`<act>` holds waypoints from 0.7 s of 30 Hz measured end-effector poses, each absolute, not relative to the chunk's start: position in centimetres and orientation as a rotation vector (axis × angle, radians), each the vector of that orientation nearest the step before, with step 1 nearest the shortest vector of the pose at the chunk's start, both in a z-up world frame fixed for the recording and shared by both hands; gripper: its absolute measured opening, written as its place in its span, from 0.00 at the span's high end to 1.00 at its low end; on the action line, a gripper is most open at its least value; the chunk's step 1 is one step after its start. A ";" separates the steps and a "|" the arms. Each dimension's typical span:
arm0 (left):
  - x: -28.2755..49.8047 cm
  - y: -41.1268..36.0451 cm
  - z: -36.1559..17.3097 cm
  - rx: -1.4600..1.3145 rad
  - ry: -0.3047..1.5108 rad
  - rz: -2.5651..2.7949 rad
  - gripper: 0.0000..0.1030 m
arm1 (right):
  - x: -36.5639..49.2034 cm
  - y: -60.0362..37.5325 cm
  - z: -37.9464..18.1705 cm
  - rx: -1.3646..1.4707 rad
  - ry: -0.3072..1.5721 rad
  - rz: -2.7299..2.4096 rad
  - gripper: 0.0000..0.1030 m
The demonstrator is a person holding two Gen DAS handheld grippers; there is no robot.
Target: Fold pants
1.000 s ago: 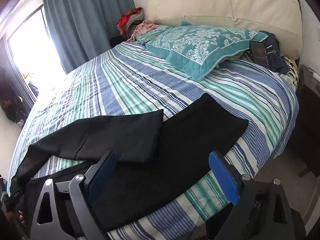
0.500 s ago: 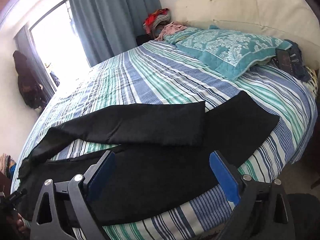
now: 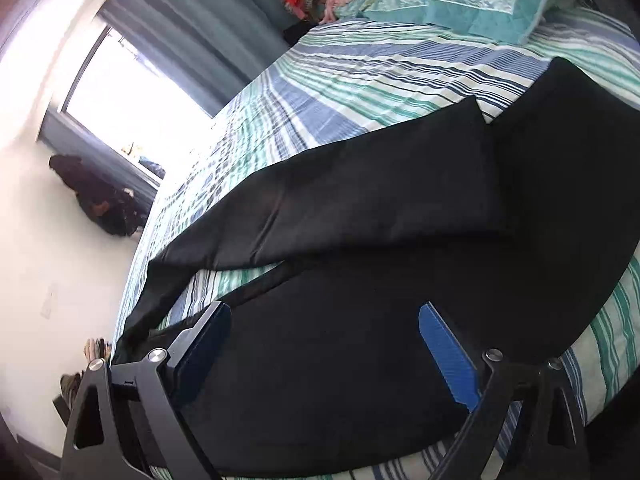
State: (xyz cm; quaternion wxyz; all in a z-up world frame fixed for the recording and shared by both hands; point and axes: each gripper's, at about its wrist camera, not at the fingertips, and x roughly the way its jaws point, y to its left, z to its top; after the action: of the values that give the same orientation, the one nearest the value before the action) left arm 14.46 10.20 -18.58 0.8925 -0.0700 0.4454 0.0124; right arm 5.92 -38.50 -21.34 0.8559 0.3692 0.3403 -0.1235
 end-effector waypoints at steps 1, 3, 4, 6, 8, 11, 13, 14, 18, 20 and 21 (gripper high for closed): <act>14.4 10.1 -18.6 -0.129 0.927 0.026 0.01 | 5.8 -39.5 -21.8 0.824 0.690 -0.284 0.08; 14.3 10.0 -18.6 -0.114 0.931 0.028 0.01 | 5.8 -41.1 -21.8 0.870 0.633 -0.328 0.09; 14.3 9.9 -18.7 -0.109 0.934 0.031 0.01 | 5.9 -41.7 -21.7 0.893 0.611 -0.351 0.09; 14.3 9.7 -18.8 -0.096 0.942 0.038 0.01 | 6.0 -42.9 -22.0 0.971 0.585 -0.396 0.15; 14.4 9.3 -18.9 -0.073 0.951 0.039 0.01 | 5.9 -44.0 -22.4 1.046 0.589 -0.440 0.37; 14.5 8.2 -18.9 -0.039 0.964 0.017 0.01 | 5.7 -45.0 -22.8 1.081 0.623 -0.502 0.90; 14.8 7.4 -18.5 -0.032 0.983 -0.013 0.01 | 5.6 -45.0 -22.1 1.057 0.620 -0.495 0.90; 14.9 7.1 -18.1 -0.034 0.993 -0.033 0.01 | 5.6 -45.0 -21.1 1.037 0.609 -0.470 0.91; 16.9 6.3 -15.8 -0.116 1.005 -0.140 0.01 | 5.9 -43.8 -15.8 0.954 0.550 -0.306 0.91; 19.2 6.4 -14.6 -0.210 1.012 -0.196 0.01 | 6.6 -43.0 -12.4 0.882 0.523 -0.231 0.91; 20.8 6.5 -14.0 -0.271 1.020 -0.226 0.01 | 6.8 -42.6 -10.7 0.844 0.510 -0.201 0.91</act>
State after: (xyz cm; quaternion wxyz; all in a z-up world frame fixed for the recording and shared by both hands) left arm 20.82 6.46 -14.00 0.8579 -0.1290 0.4857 -0.1075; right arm 6.80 -42.61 -10.73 0.8761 0.4044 0.2442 -0.0963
